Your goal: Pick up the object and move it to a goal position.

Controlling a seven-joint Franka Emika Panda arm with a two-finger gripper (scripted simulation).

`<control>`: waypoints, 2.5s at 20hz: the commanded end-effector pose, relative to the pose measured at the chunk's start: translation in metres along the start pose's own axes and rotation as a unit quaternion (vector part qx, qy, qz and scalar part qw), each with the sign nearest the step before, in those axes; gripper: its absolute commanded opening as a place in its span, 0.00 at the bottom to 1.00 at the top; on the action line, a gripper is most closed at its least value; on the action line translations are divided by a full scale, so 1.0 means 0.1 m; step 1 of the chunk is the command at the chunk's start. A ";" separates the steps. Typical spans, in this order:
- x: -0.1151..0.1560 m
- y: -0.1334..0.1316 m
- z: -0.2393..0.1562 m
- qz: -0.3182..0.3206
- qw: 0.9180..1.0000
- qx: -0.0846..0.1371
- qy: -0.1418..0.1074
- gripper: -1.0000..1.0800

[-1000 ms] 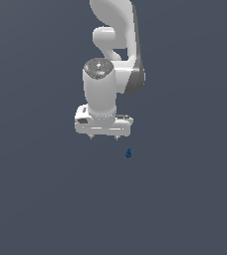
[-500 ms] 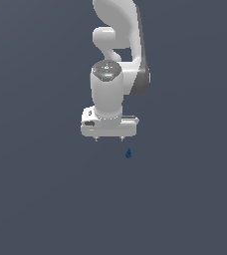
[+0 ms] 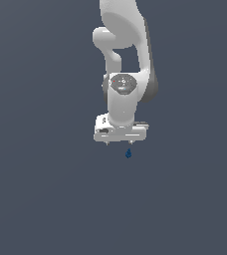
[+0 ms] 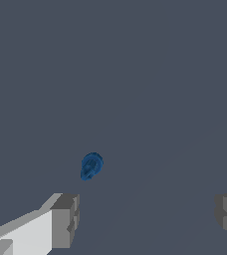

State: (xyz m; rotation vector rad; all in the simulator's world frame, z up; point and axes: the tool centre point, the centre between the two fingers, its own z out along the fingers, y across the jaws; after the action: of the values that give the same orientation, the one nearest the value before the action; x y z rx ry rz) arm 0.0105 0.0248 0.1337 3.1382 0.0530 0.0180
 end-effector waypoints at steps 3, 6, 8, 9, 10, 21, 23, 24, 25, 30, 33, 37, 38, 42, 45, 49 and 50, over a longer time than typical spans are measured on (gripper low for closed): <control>-0.04 -0.34 0.27 -0.013 1.000 0.001 -0.004 0.96; -0.06 -0.47 0.37 -0.018 1.000 0.001 -0.005 0.96; -0.07 -0.51 0.40 -0.019 1.000 0.002 -0.006 0.96; -0.07 -0.51 0.41 -0.019 1.000 0.002 -0.006 0.96; -0.07 -0.50 0.39 -0.019 1.000 0.002 -0.006 0.96; -0.08 -0.51 0.80 -0.019 1.000 0.002 -0.006 0.96; -0.08 -0.51 0.87 -0.019 1.000 0.002 -0.006 0.96; -0.08 -0.51 0.89 -0.019 1.000 0.002 -0.006 0.96; -0.08 -0.51 0.90 -0.019 1.000 0.002 -0.006 0.96; -0.07 -0.51 0.91 -0.019 1.000 0.002 -0.006 0.00; -0.07 -0.51 0.91 -0.019 1.000 0.002 -0.006 0.00; -0.07 -0.51 0.91 -0.019 1.000 0.002 -0.006 0.00; -0.07 -0.51 0.91 -0.019 1.000 0.002 -0.006 0.00; -0.03 -0.53 0.87 -0.025 1.000 0.003 0.000 0.00; 0.07 -0.56 0.79 -0.036 0.999 0.007 0.011 0.00; 0.26 -0.64 0.61 -0.061 0.997 0.015 0.036 0.00; 0.31 -0.67 0.55 -0.068 0.997 0.018 0.044 0.00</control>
State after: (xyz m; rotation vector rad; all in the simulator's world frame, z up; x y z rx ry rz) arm 0.0322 0.0888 0.0703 3.1571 0.2366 0.1208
